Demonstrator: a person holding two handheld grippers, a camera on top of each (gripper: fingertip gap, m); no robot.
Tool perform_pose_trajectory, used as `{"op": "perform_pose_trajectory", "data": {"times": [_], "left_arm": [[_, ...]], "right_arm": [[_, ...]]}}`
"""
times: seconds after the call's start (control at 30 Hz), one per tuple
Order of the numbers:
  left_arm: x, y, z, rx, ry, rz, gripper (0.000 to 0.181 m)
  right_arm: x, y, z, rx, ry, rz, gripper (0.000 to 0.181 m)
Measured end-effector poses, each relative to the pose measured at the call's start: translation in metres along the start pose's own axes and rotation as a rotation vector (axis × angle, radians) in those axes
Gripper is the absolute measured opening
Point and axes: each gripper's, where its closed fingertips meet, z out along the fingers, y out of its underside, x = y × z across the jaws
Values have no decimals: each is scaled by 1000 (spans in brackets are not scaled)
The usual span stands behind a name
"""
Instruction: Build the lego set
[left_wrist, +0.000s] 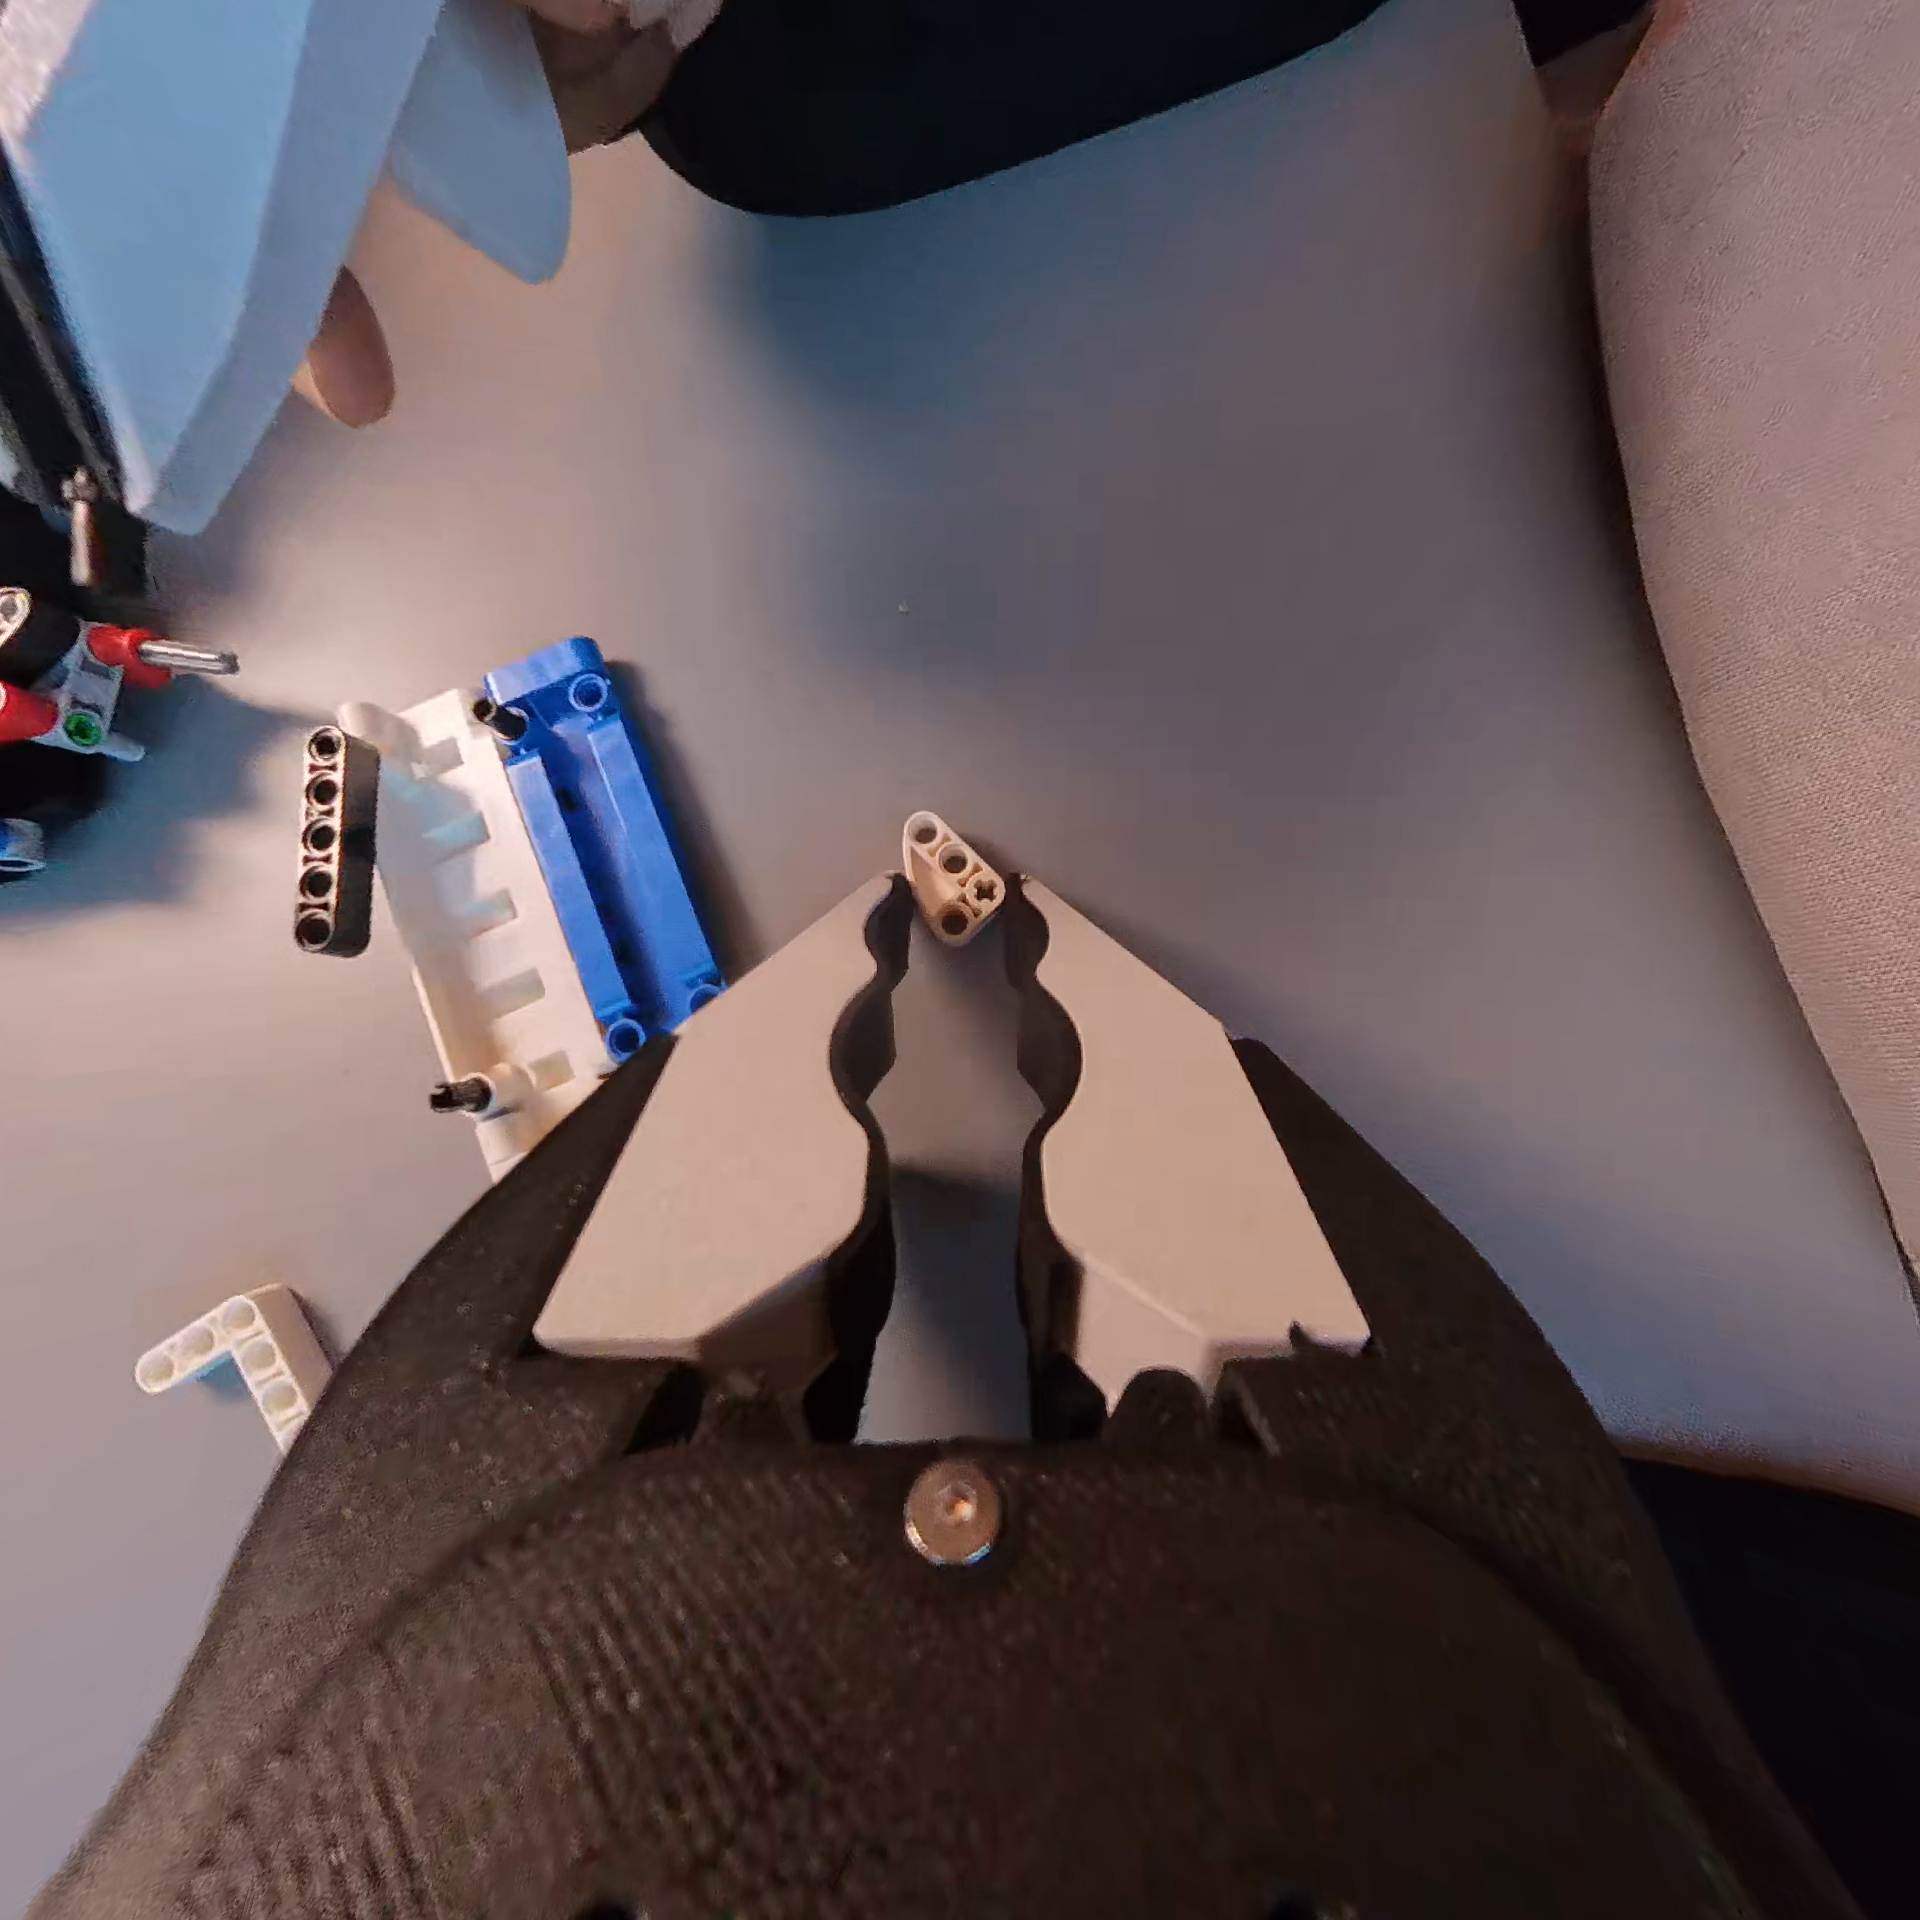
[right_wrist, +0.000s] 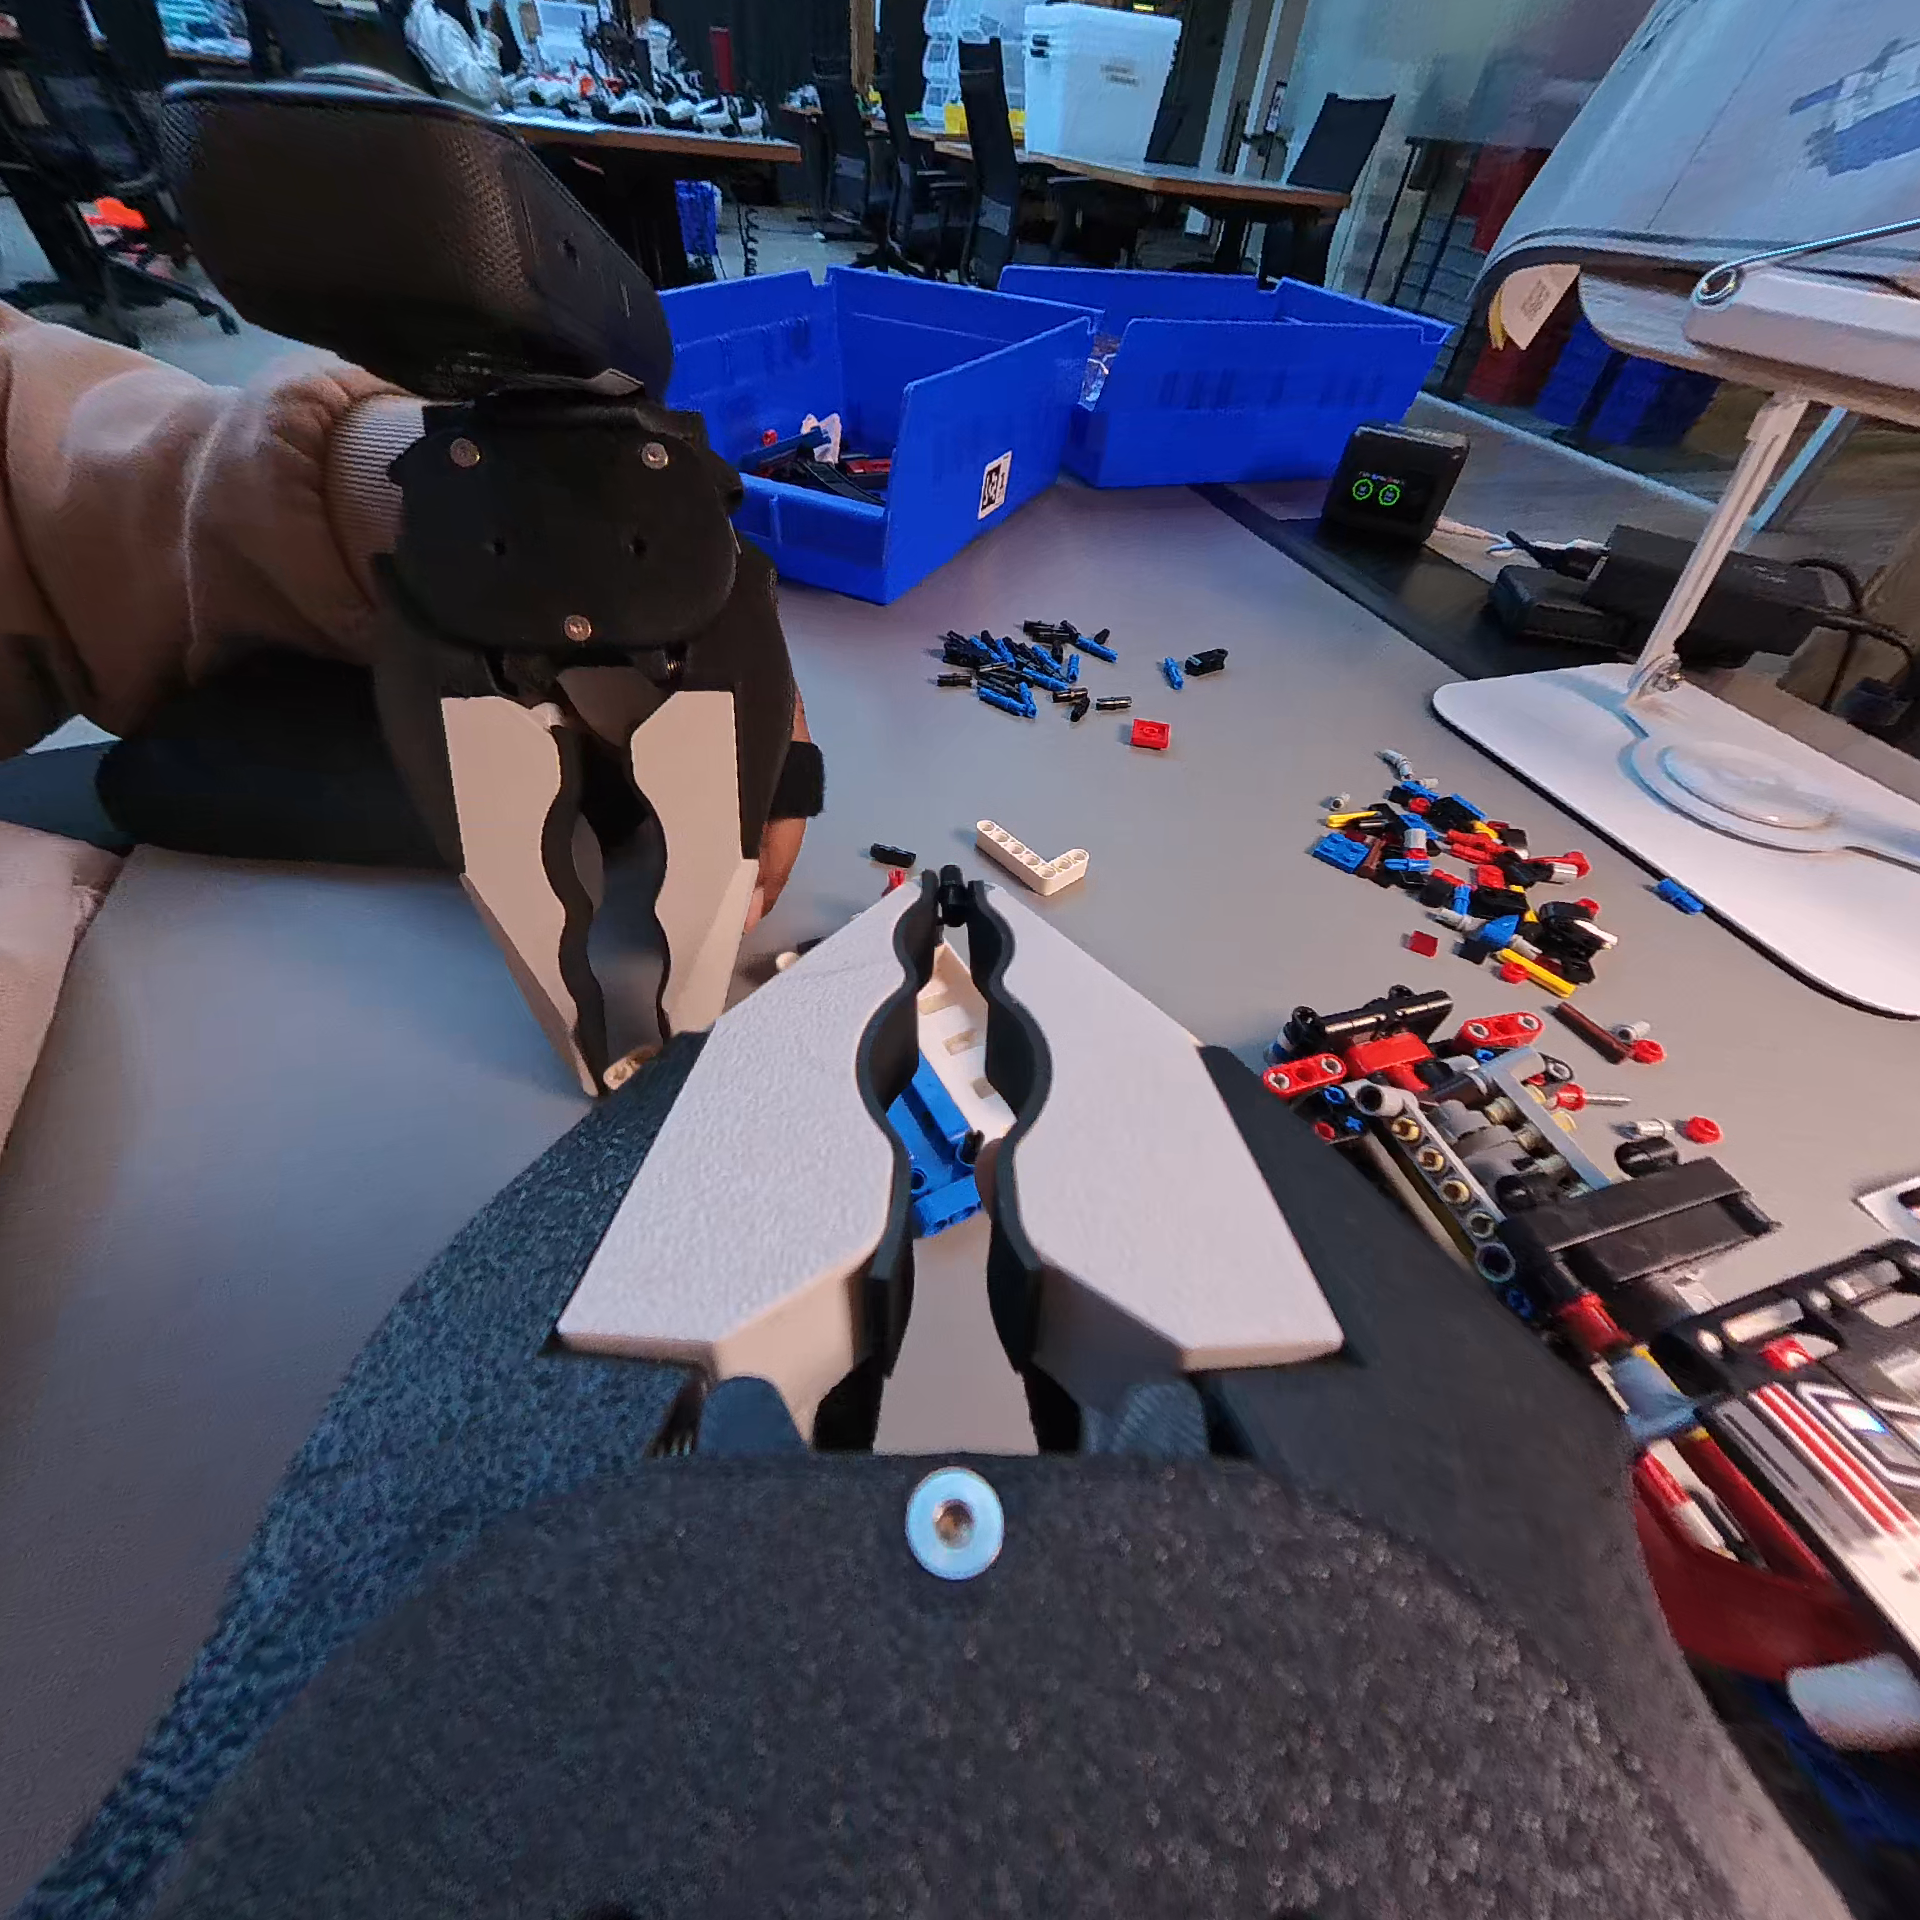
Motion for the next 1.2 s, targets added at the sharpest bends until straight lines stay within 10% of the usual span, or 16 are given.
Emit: {"op": "perform_pose_trajectory", "data": {"times": [0.97,1.2], "left_arm": [[-2,10,-9,61,-97,-54,0],[-7,10,-18,108,-99,-86,21]], "right_arm": [[-9,10,6,-44,-47,-14,3],[-18,14,8,-74,-84,-42,3]]}}
